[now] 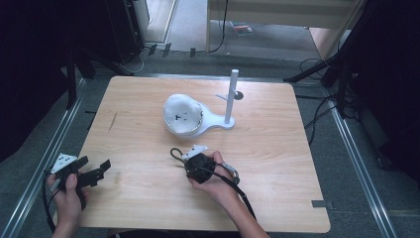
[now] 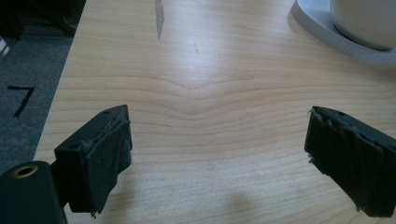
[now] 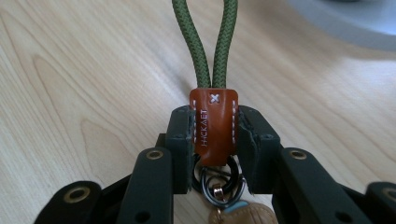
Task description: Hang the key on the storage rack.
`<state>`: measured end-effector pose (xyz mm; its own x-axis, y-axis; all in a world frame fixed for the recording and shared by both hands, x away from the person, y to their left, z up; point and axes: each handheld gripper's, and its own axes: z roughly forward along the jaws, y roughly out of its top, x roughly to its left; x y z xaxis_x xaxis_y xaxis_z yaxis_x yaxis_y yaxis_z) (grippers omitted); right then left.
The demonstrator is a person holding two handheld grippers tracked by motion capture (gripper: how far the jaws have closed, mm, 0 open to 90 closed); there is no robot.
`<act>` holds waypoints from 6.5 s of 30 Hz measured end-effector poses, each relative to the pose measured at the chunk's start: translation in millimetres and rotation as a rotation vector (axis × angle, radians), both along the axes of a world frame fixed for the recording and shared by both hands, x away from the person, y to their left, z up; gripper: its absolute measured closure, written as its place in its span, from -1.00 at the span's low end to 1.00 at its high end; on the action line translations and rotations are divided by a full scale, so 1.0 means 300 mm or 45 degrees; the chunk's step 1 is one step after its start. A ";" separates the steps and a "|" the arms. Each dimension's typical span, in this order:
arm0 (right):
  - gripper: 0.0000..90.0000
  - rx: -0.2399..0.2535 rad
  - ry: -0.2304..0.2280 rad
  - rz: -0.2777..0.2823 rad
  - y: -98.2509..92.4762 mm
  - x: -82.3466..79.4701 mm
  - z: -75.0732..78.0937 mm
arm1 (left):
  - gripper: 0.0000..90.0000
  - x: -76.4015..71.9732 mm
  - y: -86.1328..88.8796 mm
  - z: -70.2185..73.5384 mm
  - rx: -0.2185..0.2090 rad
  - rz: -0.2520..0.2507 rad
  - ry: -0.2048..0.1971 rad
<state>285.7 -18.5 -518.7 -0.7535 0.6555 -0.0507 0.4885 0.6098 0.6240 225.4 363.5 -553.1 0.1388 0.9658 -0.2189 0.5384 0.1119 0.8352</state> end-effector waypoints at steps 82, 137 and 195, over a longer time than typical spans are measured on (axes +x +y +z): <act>0.52 0.590 -0.776 -0.720 -0.321 0.117 0.247 | -0.82 0.006 -0.004 0.001 0.014 0.004 0.006; -0.83 0.495 -0.568 -0.622 -0.443 0.126 0.149 | -0.82 0.001 -0.008 0.002 0.026 0.005 -0.010; -1.00 0.375 -0.415 -0.854 -0.981 -0.223 -0.092 | -0.82 0.002 -0.006 0.001 0.017 0.010 -0.011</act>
<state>218.8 -312.7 -546.3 -0.1714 0.9842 0.0452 0.4576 0.0389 0.8883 226.0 361.8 -552.6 0.1328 0.9698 -0.2048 0.5302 0.1051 0.8413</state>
